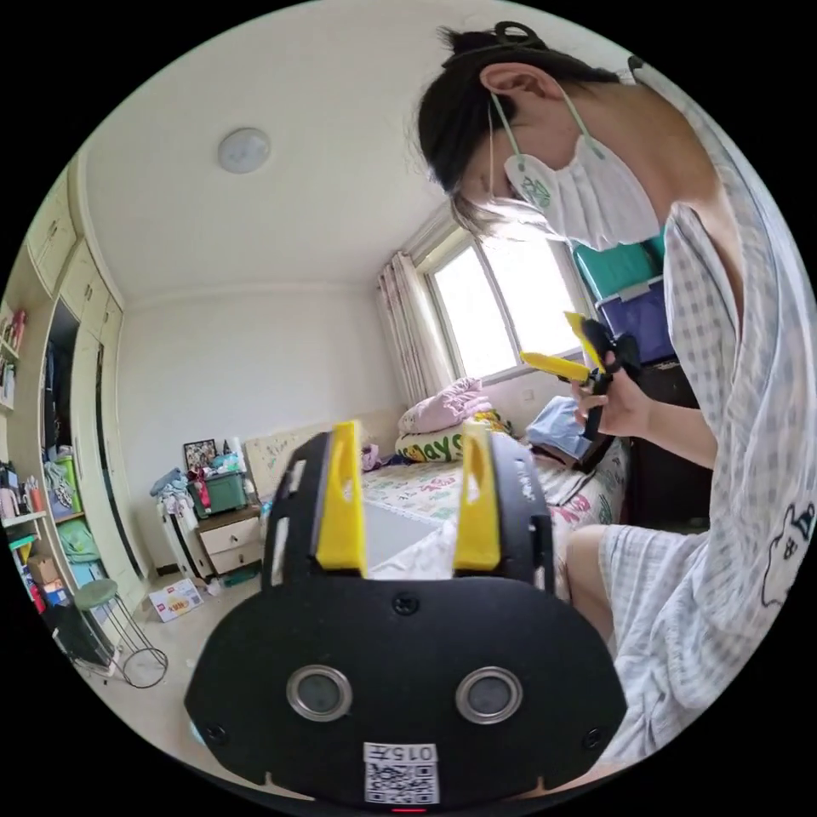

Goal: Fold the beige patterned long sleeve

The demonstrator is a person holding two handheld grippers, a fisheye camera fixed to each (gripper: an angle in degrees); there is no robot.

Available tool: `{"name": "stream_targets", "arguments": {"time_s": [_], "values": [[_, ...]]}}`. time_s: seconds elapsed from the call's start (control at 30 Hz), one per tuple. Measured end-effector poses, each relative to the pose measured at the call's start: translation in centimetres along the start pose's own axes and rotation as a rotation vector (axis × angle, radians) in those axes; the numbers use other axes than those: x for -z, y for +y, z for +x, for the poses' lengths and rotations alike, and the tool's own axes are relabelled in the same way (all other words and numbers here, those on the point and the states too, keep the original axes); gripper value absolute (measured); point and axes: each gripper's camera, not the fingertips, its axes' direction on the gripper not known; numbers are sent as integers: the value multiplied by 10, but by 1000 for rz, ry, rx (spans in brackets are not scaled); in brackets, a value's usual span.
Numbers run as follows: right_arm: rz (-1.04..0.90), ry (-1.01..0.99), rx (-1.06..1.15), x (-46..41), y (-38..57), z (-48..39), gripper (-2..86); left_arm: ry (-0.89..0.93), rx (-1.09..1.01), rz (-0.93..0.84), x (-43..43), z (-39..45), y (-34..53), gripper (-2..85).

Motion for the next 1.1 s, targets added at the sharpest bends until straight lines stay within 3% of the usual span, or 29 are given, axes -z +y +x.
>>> {"name": "stream_targets", "arguments": {"time_s": [0.03, 0.07, 0.27, 0.43, 0.57, 0.73, 1.1], "values": [[-109, 68, 2, -13, 2, 10, 120, 37, -20, -45, -12, -2, 5, 40], [-164, 93, 7, -20, 3, 15, 81, 51, -23, -118, -29, -5, 12, 47], [-645, 175, 4, -115, 48, 76, 55, 186, 147, -640, -148, -39, 66, 64], [-1066, 109, -33, -221, 120, 125, 84, 259, 263, -884, -231, -57, 119, 105], [-1141, 85, -71, -271, 158, 153, 97, 336, 231, -981, -291, -56, 146, 117], [-1374, 77, -106, -329, 207, 183, 125, 324, 247, -1049, -339, -70, 170, 119], [-1368, 90, -221, -372, 229, 225, 13, 351, 260, -1115, -390, -94, 181, 82]]}}
